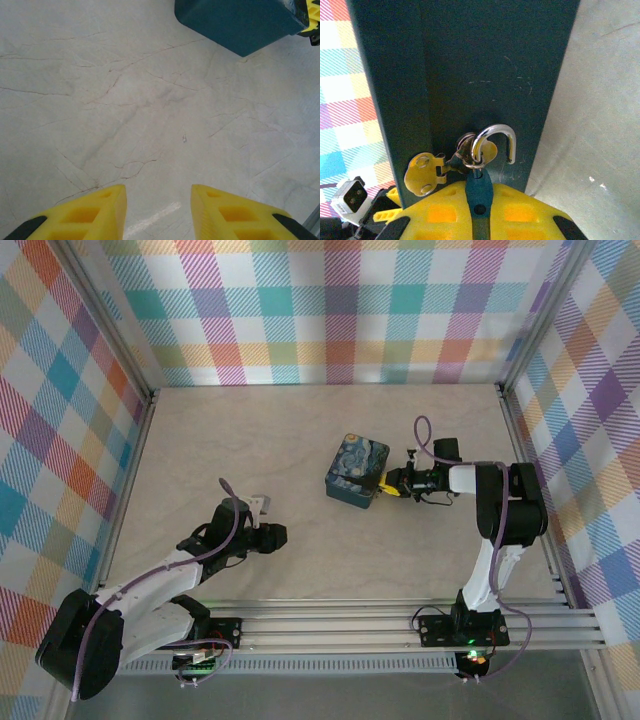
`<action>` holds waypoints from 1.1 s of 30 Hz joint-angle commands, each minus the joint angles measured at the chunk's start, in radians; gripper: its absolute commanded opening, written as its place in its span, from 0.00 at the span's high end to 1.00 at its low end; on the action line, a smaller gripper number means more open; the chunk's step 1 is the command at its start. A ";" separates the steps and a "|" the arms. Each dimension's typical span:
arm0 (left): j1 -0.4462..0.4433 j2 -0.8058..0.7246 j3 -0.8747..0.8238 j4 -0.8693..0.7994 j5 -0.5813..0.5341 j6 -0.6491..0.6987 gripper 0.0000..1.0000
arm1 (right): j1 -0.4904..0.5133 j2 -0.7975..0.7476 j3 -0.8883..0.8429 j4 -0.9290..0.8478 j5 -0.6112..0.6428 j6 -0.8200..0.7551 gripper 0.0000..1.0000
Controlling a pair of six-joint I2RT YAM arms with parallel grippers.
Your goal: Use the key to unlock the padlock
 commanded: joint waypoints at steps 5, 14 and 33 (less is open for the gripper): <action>-0.006 -0.002 0.032 -0.012 0.013 0.017 0.62 | -0.019 -0.023 0.068 -0.042 -0.028 -0.052 1.00; -0.008 -0.002 0.036 -0.016 0.009 0.007 0.62 | -0.029 0.043 0.124 -0.113 0.051 -0.087 1.00; -0.013 0.000 0.150 -0.139 -0.044 0.061 0.62 | 0.140 -0.080 -0.058 -0.120 0.035 -0.153 1.00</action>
